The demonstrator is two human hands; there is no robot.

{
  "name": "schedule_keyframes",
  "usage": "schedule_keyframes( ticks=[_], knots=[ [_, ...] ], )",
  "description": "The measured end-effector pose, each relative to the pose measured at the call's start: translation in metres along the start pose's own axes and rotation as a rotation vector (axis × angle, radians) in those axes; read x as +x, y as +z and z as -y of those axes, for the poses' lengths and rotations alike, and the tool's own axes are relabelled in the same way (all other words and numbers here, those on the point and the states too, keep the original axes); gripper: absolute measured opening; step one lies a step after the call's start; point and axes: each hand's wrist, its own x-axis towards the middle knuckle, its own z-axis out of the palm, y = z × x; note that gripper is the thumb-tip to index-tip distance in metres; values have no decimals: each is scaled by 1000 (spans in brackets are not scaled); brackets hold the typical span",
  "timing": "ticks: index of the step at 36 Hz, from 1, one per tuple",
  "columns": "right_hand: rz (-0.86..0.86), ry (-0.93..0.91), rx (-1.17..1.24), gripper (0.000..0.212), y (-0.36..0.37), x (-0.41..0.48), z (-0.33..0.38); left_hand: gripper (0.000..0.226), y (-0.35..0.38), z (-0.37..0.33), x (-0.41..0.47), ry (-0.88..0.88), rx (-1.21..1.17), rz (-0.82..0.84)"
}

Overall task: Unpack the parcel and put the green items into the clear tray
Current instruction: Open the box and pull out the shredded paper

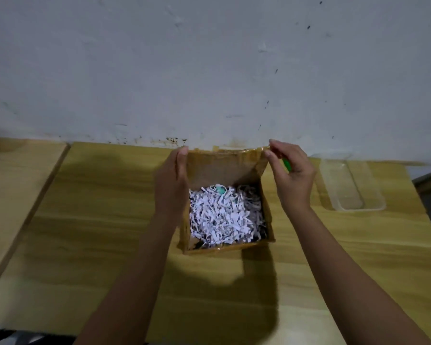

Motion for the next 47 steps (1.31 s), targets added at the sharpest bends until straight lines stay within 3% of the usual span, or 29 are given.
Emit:
schedule_keyframes(
  ticks=[4,7,10,15,23,28,31,34,42,47],
  knots=[
    [36,76,18,35,24,23,-24,33,22,10,26,-53,35,8],
    [112,194,47,46,35,23,-40,50,36,24,22,-75,57,99],
    [203,290,29,47,38,13,-55,54,44,42,15,-45,51,192],
    [248,367,18,47,38,-3,-66,56,54,48,15,-155,89,257],
    [184,368,-40,45,27,-20,-60,55,55,39,1,-192,24,240],
    [172,396,-68,44,21,-28,-57,56,53,46,-8,-90,20,325],
    [221,398,-122,43,20,-27,-56,56,53,47,-4,-142,106,397],
    [244,379,-219,41,17,-26,-54,56,49,41,-1,-192,160,367],
    [269,343,-289,39,3,-36,-29,60,27,30,-16,-49,178,312],
    [252,334,-291,35,-3,-44,-12,57,11,18,-19,-102,164,323]
  ],
)
